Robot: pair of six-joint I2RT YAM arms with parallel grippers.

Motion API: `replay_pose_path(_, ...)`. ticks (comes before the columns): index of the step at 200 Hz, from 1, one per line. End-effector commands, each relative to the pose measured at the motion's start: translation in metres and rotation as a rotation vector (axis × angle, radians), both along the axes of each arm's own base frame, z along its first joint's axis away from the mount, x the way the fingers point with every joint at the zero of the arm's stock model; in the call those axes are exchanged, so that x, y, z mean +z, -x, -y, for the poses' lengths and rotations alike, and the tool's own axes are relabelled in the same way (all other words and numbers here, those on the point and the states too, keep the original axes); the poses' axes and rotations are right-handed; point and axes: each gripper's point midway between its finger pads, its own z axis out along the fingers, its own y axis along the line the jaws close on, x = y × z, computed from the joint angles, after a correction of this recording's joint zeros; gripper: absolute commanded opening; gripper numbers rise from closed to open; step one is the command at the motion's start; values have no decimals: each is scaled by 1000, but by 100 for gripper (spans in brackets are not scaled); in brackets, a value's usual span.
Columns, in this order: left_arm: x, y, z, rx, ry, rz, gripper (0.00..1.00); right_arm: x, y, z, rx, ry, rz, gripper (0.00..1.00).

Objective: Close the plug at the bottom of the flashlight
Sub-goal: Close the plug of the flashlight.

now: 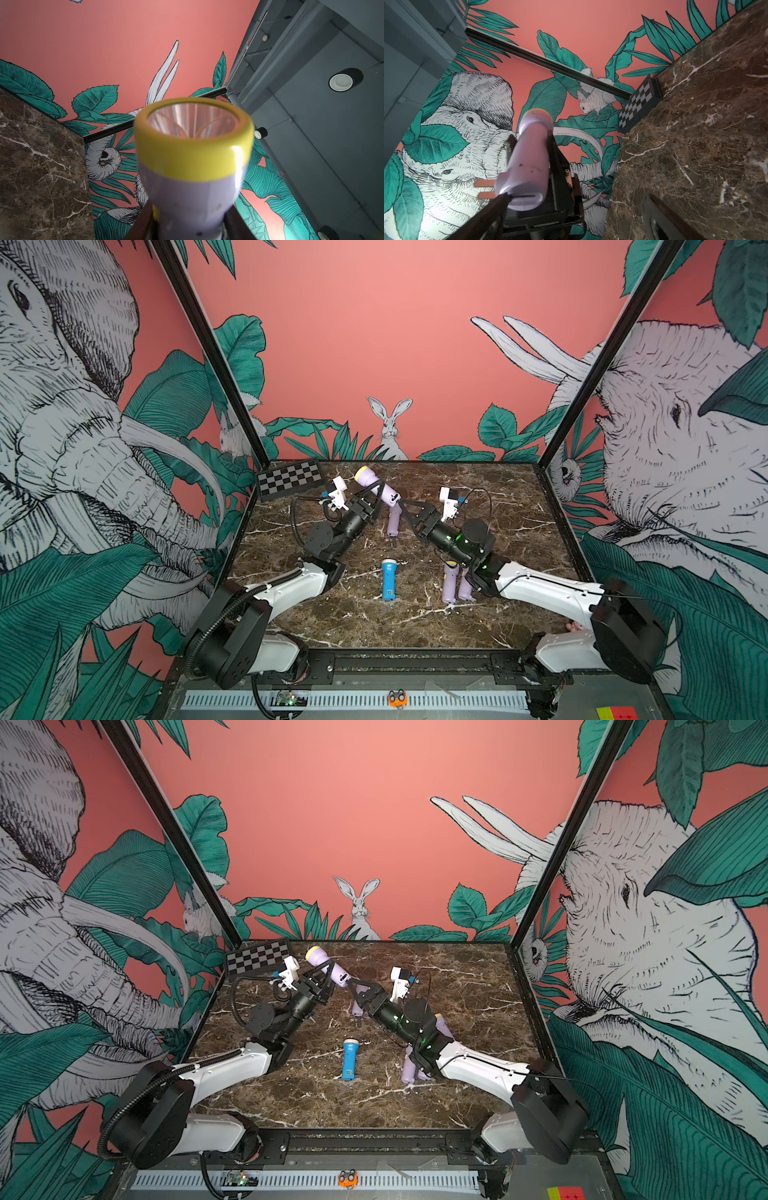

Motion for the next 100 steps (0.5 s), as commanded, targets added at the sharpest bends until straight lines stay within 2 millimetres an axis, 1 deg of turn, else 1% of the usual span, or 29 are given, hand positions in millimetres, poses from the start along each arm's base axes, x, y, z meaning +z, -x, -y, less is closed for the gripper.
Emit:
replay_pose_path(1, 20, 12, -8, -4, 61, 62, 0, 26, 5, 3, -10, -40, 78, 99)
replay_pose_path(35, 20, 10, -8, -8, 77, 54, 0, 26, 10, -11, 40, -58, 88, 99)
replay_pose_path(49, 23, 11, -8, -12, 77, 61, 0, 24, 10, -12, 41, -54, 84, 99)
replay_pose_path(76, 23, 13, -6, -18, 63, 60, 0, 27, 10, -13, 40, -41, 95, 99)
replay_pose_path(100, 21, 13, -7, -18, 63, 55, 0, 21, 6, -12, 17, -19, 79, 99)
